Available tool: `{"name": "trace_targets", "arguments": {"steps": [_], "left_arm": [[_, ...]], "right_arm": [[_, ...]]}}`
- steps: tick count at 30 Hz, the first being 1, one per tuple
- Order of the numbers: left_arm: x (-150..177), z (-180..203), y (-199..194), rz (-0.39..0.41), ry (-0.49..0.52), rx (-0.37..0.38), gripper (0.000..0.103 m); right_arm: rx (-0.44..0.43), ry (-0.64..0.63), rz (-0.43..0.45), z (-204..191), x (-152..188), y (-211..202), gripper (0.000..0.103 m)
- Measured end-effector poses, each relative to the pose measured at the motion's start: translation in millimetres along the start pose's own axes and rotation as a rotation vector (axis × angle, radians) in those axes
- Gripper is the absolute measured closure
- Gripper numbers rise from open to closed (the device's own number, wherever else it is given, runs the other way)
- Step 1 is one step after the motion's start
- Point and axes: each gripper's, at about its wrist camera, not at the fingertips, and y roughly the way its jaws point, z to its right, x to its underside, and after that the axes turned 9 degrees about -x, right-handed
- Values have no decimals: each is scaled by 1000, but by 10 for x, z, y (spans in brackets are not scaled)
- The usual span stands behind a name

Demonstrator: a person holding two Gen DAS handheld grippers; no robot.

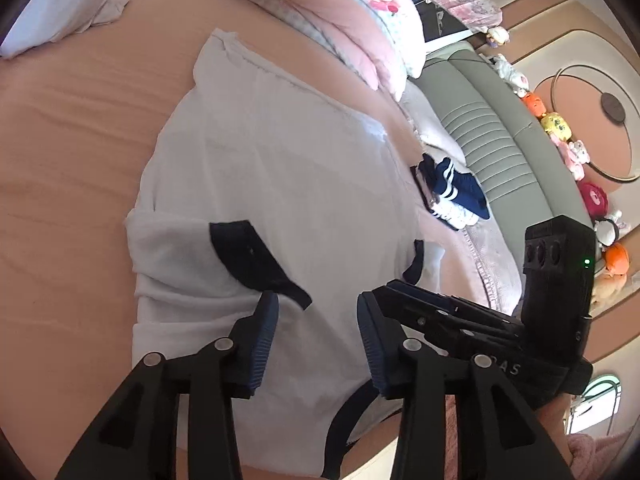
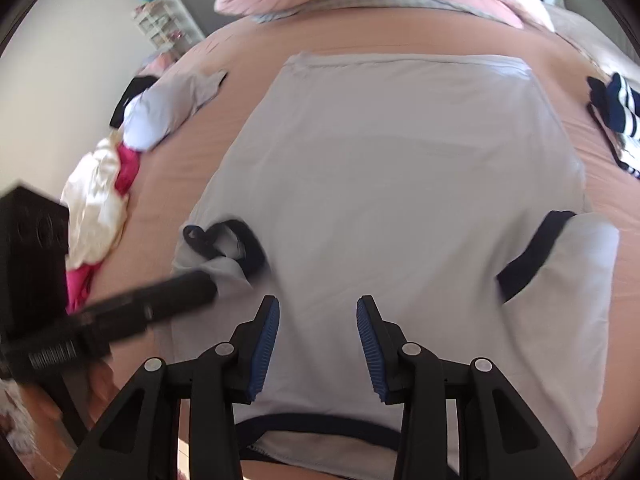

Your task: Fold clothes

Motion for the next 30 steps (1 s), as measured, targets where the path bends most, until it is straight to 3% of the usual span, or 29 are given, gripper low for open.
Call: {"name": "trace_targets", "arguments": {"steps": [2,3,6,7,8,14,18,20,23,25,30], "left_arm": [[-36,-49,-174,57,-17,41,50],[-54,-125,-305,112,-37,30,49],[-67,-423,-554,207,-101,-174,55],[-66,-534,-563,191,-123,-224,77],[-58,-632,-546,166,-147,-258,87],[85,-637,-436,95,-66,-277,87],[181,-635,-363,48,-10,-287,87],[229,-634,-326,25,18,-292,87],[235,-611,-414,62,17,-227,87],[229,-534,-383,68,42,-243,87],[299,-389,-165,-26,120,-264,87]], "right_arm": [[-6,-15,17,-18,-85,-38,63],[-13,-29,19,-46,-113,-40,63],[-39,-96,-2,-220,-149,57,63],[-37,-120,-13,-272,-169,120,63],[-29,-141,-26,-332,-180,192,63],[92,-259,-99,-686,-175,659,63],[175,-267,-119,-576,-207,854,63],[179,-203,-72,-442,-311,808,63],[197,-133,-1,-280,-472,687,63],[187,-120,18,-244,-521,607,63],[85,-155,14,-404,-427,456,63]]}}
